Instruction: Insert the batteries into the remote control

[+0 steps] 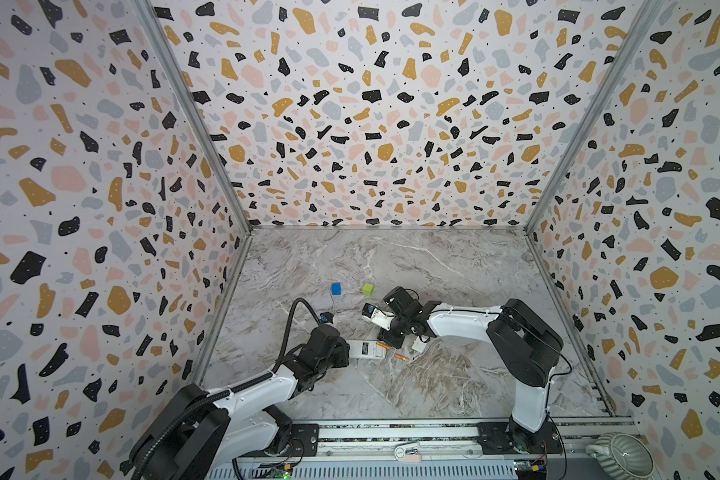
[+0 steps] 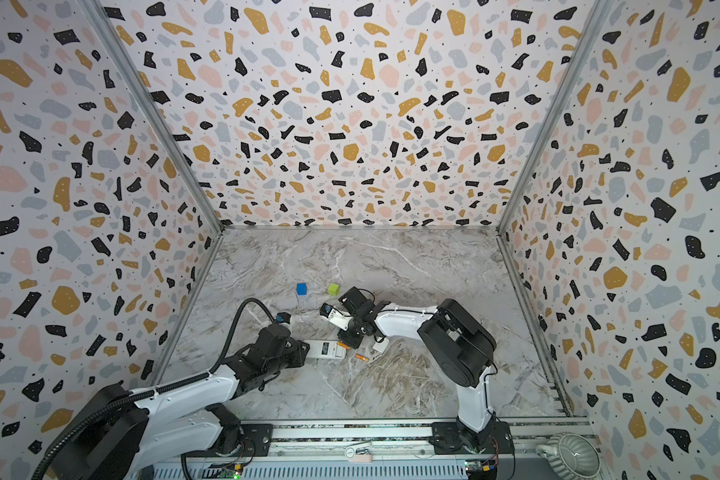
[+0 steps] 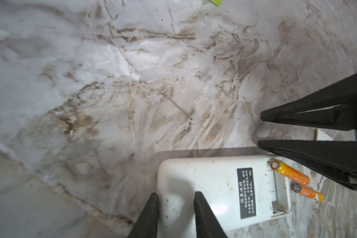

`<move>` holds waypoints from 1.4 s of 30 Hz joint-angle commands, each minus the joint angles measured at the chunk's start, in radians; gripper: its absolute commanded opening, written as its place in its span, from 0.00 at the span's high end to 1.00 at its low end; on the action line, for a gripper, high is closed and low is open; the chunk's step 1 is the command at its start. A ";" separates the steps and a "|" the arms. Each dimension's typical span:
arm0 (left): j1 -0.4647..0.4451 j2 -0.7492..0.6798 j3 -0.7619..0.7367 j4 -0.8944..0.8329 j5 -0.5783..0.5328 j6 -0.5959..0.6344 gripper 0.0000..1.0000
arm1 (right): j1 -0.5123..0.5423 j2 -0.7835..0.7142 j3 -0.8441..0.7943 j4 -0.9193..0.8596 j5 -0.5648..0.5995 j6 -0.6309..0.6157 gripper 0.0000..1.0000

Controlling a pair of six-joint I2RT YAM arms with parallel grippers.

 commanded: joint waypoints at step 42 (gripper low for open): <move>-0.001 0.015 -0.029 -0.039 0.017 0.022 0.69 | 0.100 -0.070 -0.016 -0.127 0.046 -0.172 0.86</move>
